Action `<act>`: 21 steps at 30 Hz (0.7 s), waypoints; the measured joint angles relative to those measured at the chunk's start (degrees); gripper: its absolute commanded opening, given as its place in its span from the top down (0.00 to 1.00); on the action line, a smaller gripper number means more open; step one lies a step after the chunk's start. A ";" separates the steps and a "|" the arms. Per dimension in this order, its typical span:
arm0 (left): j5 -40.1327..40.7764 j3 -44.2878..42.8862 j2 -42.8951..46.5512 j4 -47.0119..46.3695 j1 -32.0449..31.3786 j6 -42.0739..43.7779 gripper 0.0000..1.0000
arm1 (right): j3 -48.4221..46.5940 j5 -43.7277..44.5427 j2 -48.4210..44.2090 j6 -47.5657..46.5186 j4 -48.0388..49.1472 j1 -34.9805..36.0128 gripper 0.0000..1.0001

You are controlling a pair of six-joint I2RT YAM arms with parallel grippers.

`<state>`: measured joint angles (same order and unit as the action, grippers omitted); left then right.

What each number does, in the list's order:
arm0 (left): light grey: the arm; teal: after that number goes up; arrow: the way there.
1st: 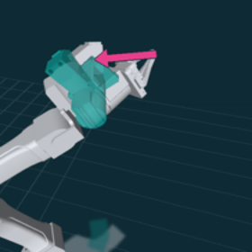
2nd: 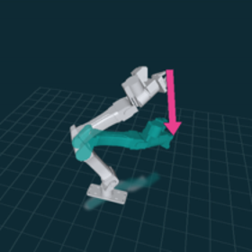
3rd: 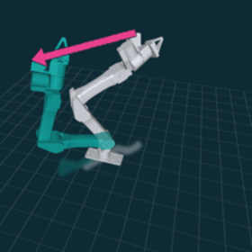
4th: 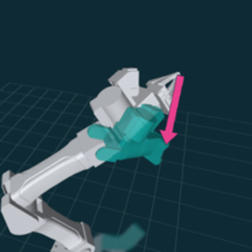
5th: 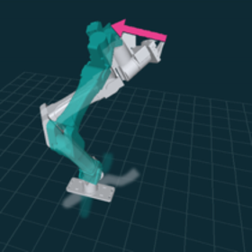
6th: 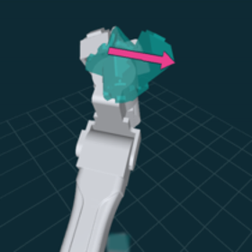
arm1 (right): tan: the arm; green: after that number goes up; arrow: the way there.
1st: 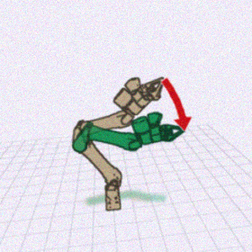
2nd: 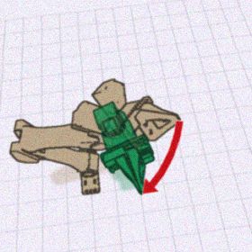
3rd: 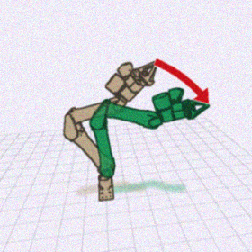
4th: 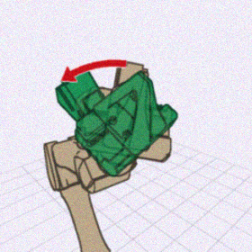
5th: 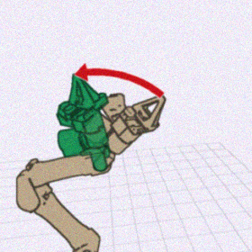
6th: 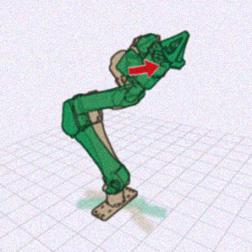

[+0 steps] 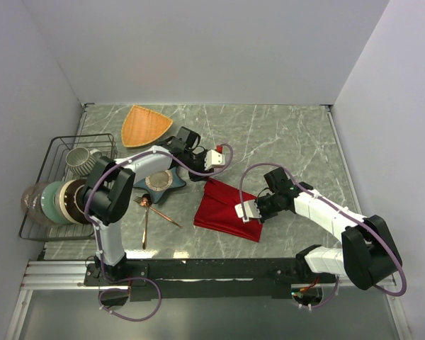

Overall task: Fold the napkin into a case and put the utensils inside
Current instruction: Fold the lower triangle-folded napkin at the center of the board.

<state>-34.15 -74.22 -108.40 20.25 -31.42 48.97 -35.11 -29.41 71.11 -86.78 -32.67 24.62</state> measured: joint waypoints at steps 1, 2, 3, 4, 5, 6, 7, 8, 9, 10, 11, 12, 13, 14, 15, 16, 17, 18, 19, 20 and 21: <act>-0.02 -0.20 -0.15 0.26 -0.20 0.39 0.56 | 0.00 -0.02 0.00 0.04 0.00 0.00 1.00; -0.02 -0.42 -0.26 0.55 -0.39 0.87 0.57 | 0.00 -0.02 0.00 0.13 0.02 0.00 1.00; -0.02 -0.76 -0.52 0.85 -0.61 1.36 0.57 | 0.00 -0.02 0.00 0.13 0.02 0.00 1.00; -0.02 -0.98 -0.68 0.96 -0.81 1.60 0.57 | 0.00 -0.02 0.00 0.15 0.04 0.00 1.00; -0.02 -1.09 -0.87 1.01 -0.98 1.95 0.58 | 0.00 -0.04 0.00 0.15 0.04 0.00 1.00; -0.02 -1.14 -1.03 1.05 -1.11 2.29 0.58 | 0.00 -0.04 0.00 0.15 0.04 0.00 1.00; 0.00 -1.14 -1.20 1.11 -1.29 2.54 0.59 | 0.00 -0.09 0.00 0.17 0.04 0.00 1.00; 0.00 -1.14 -1.40 1.36 -1.46 2.82 0.59 | 0.00 -0.09 -0.02 0.17 0.04 0.00 1.00; -0.02 -1.18 -1.62 1.62 -1.55 2.97 0.59 | 0.00 -0.13 -0.02 0.17 0.04 0.00 1.00; 0.00 -1.46 -1.97 2.10 -1.70 3.37 0.59 | 0.00 -0.13 -0.07 0.20 0.04 0.00 1.00; 0.02 -1.73 -2.29 2.23 -1.88 3.72 0.62 | 0.00 -0.15 -0.07 0.22 0.07 0.00 1.00; 0.11 -1.99 -2.71 2.40 -2.03 4.11 0.65 | 0.00 -0.15 -0.09 0.22 0.07 0.00 1.00; 0.20 -2.01 -2.91 2.45 -2.19 4.39 0.66 | 0.00 -0.17 -0.11 0.24 0.07 0.00 1.00; 0.50 -2.01 -3.04 2.78 -2.40 4.92 0.71 | 0.00 -0.17 -0.15 0.26 0.07 0.00 1.00; 0.63 -2.01 -3.06 2.91 -2.56 5.22 0.73 | 0.00 -0.17 -0.17 0.31 0.07 0.00 1.00; 0.74 -2.01 -3.06 2.89 -2.73 5.42 0.76 | 0.00 -0.20 -0.17 0.33 0.07 0.00 1.00; 0.83 -2.01 -3.06 2.89 -2.93 5.70 0.81 | 0.00 -0.20 -0.17 0.35 0.07 0.00 1.00; 0.85 -2.01 -3.06 2.89 -3.06 5.88 0.83 | 0.00 -0.20 -0.17 0.35 0.04 0.00 1.00; 0.85 -1.99 -3.06 2.86 -3.21 6.03 0.85 | 0.00 -0.20 -0.17 0.35 0.04 0.00 1.00; 0.85 -1.92 -3.04 2.82 -3.34 6.08 0.87 | 0.00 -0.20 -0.22 0.35 0.04 0.00 1.00; 0.87 -1.84 -2.89 2.78 -3.48 6.03 0.87 | 0.00 -0.20 -0.28 0.35 0.04 0.00 1.00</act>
<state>-33.28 -76.05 -111.28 23.03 -34.89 55.00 -35.11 -29.61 70.83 -86.43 -32.62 24.62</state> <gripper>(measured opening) 0.170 0.067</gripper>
